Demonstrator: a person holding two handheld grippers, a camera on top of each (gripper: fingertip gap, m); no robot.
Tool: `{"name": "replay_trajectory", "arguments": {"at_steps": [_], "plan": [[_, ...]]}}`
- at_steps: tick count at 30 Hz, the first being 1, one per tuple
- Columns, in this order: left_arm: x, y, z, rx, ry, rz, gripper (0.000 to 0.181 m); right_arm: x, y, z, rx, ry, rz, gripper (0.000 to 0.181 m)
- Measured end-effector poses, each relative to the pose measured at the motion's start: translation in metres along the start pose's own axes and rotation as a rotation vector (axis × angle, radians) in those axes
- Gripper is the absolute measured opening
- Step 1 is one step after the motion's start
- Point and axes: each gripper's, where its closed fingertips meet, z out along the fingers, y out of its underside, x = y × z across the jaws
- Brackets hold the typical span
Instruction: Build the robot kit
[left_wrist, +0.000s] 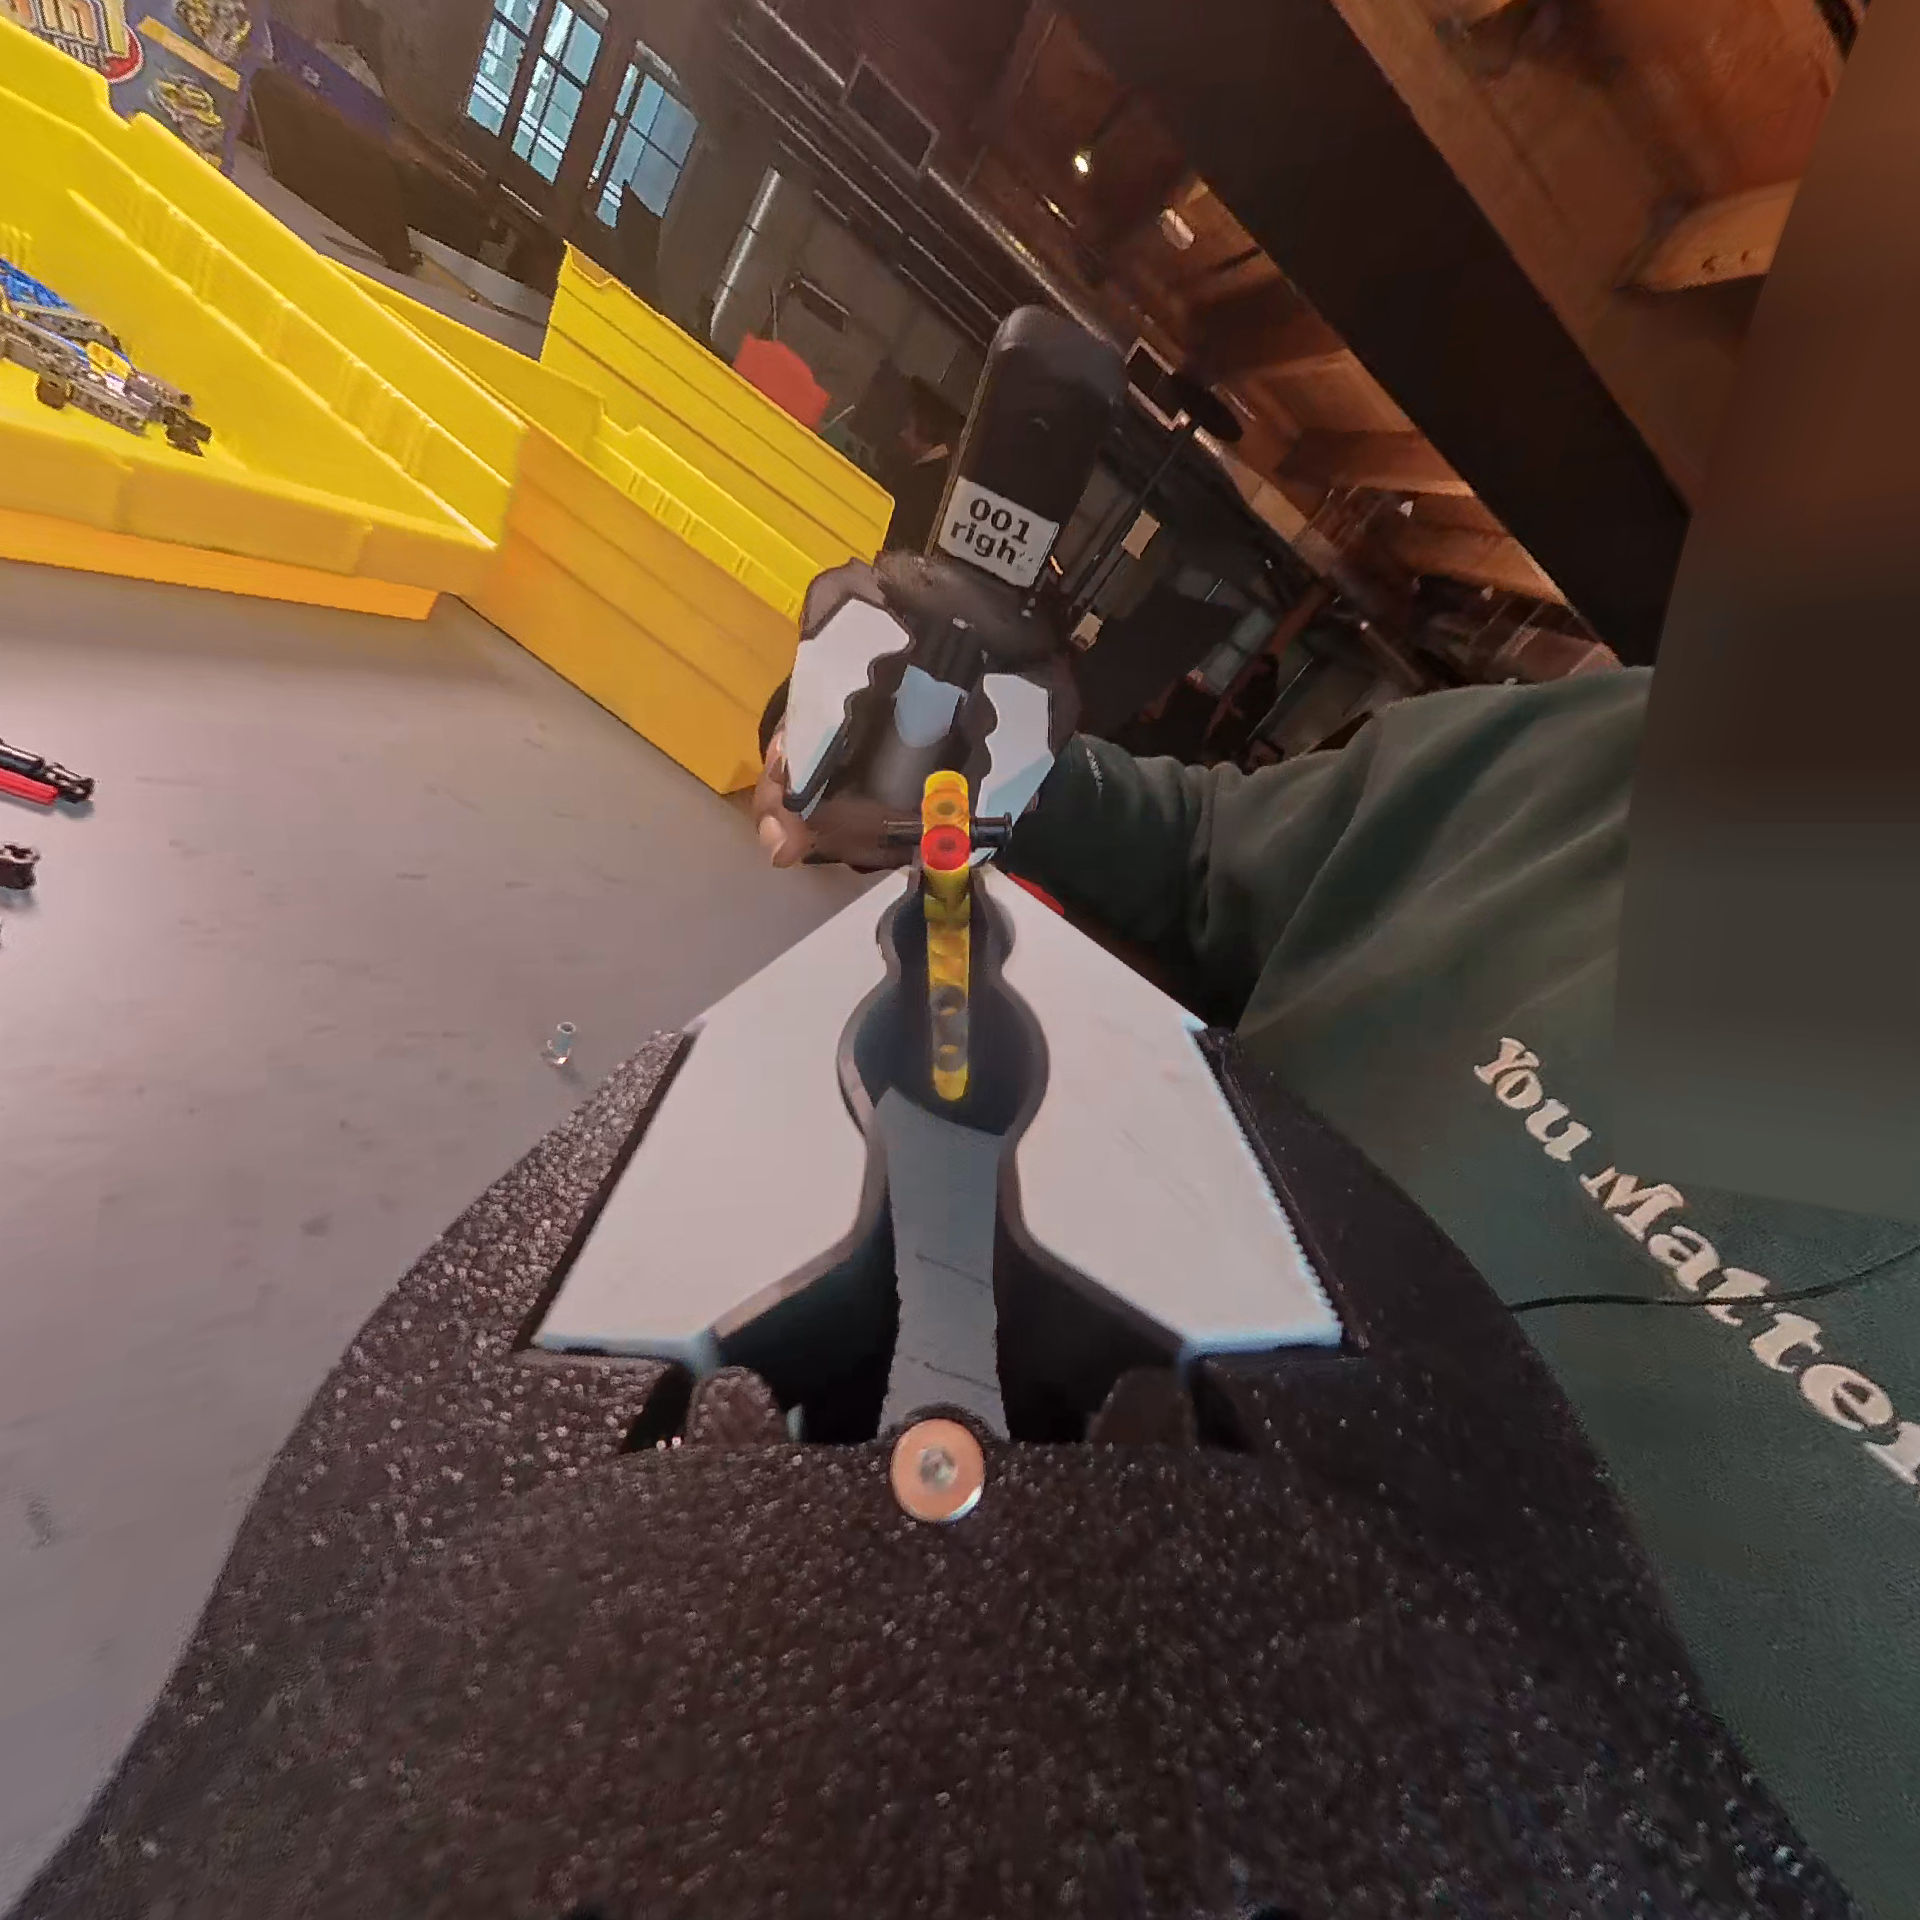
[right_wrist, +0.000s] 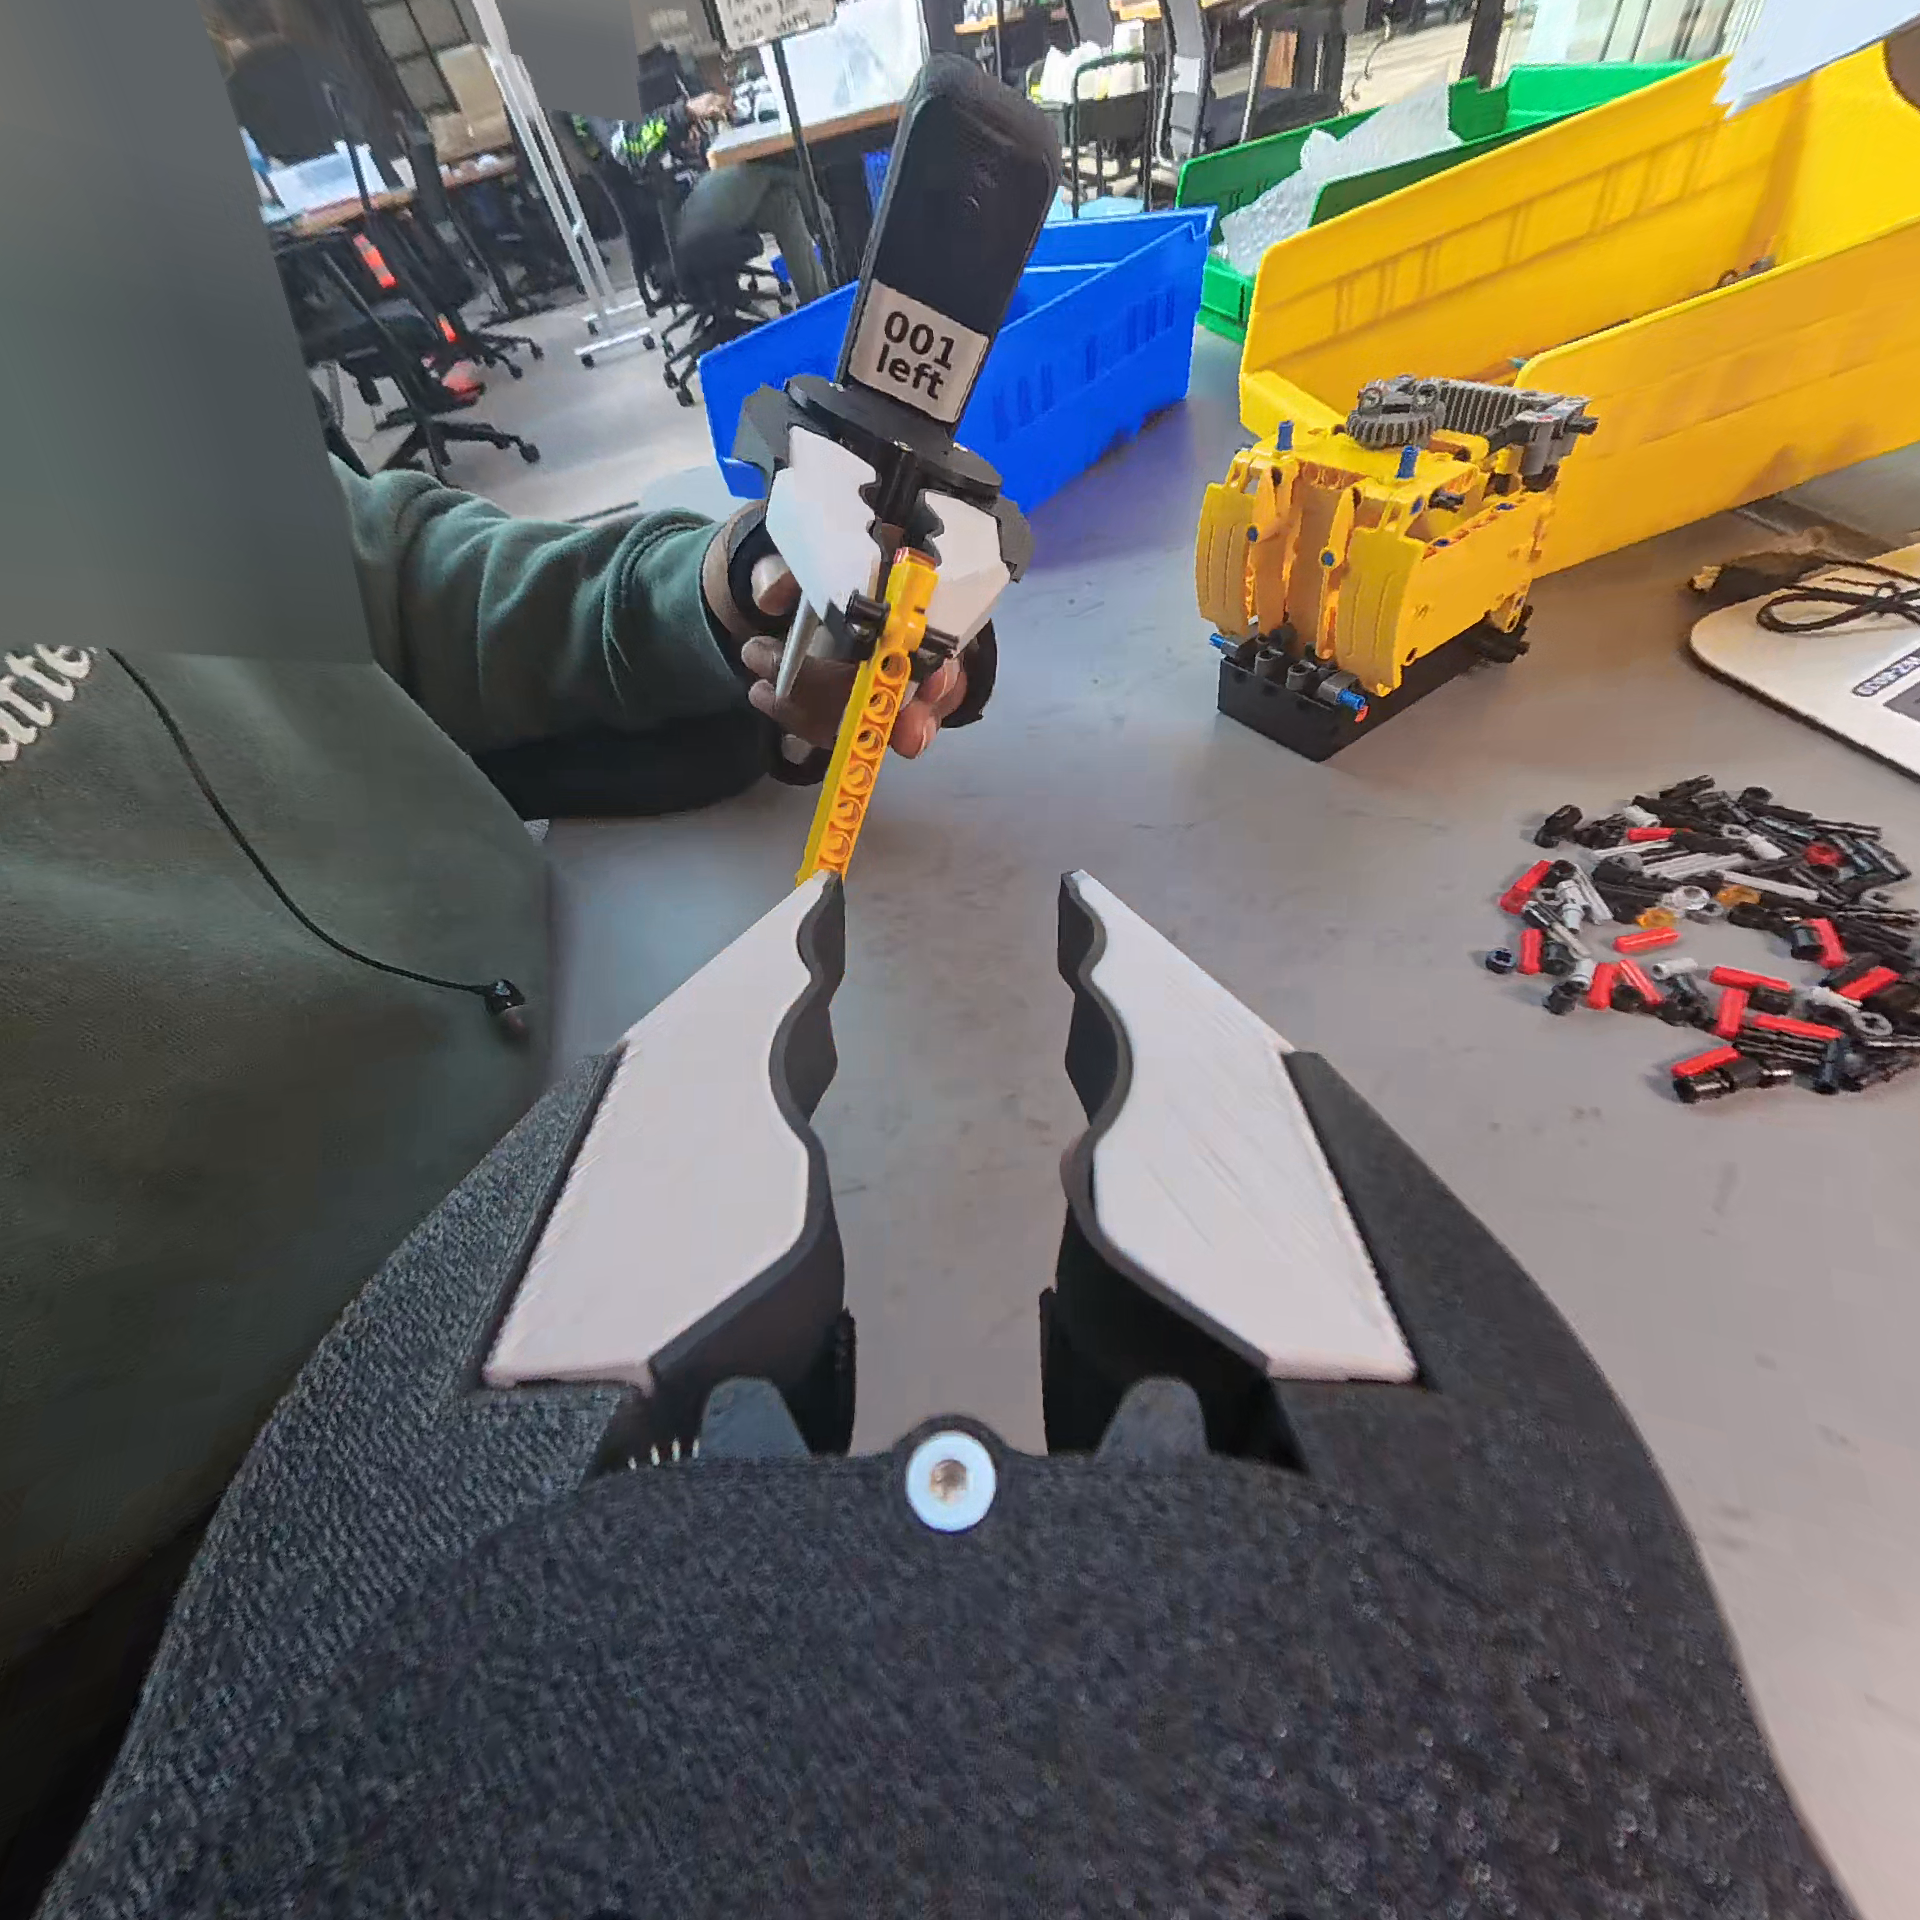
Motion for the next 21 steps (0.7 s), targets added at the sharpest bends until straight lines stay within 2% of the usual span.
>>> {"name": "replay_trajectory", "arguments": {"at_steps": [3,9,11,15,18,21], "plan": [[-0.003,-0.003,-0.001,0.024,0.002,-0.061,0.006,0.001,0.003,-0.001,0.023,-0.002,0.021,0.039],[-0.015,-0.003,-0.005,0.027,-0.061,-0.071,0.006,0.01,0.014,0.003,-0.019,0.023,0.026,0.032],[-0.029,0.003,-0.009,-0.028,-0.171,0.018,0.007,0.024,0.024,0.006,-0.088,0.098,0.002,0.026],[-0.051,0.024,-0.019,-0.249,-0.397,0.336,0.007,0.053,0.059,0.007,-0.336,0.256,-0.114,0.019],[-0.055,0.036,-0.017,-0.329,-0.425,0.392,0.007,0.056,0.08,0.012,-0.474,0.244,-0.126,0.018],[-0.055,0.038,-0.016,-0.34,-0.421,0.392,0.007,0.059,0.086,0.018,-0.511,0.227,-0.124,0.018]]}}
